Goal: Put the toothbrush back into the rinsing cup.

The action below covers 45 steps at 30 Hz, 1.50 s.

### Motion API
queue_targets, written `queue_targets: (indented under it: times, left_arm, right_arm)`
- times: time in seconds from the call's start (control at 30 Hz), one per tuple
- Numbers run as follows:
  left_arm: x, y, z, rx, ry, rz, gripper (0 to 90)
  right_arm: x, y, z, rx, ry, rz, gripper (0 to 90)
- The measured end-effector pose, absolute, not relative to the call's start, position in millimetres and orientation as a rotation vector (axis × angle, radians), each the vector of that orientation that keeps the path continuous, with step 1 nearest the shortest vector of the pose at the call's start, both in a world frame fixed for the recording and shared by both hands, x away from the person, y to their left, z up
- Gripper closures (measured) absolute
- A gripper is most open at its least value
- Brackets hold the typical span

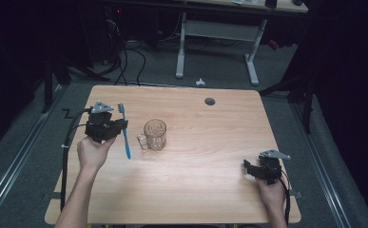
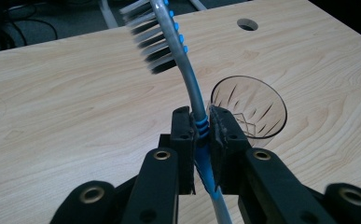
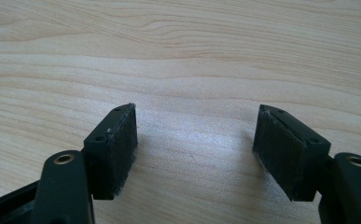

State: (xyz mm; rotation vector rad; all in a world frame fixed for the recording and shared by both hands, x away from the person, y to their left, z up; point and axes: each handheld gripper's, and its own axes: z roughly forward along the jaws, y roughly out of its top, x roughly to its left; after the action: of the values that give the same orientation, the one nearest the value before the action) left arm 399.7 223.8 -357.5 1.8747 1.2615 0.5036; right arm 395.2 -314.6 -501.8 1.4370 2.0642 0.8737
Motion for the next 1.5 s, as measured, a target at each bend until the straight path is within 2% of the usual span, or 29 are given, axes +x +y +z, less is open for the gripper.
queue_targets:
  times: [1.5]
  left_arm:
    - [426, 203, -342, 1.803, 1.217, 0.607, 80.6]
  right_arm:
    - [395, -315, -502, 1.439, 2.064, 0.873, 30.5]
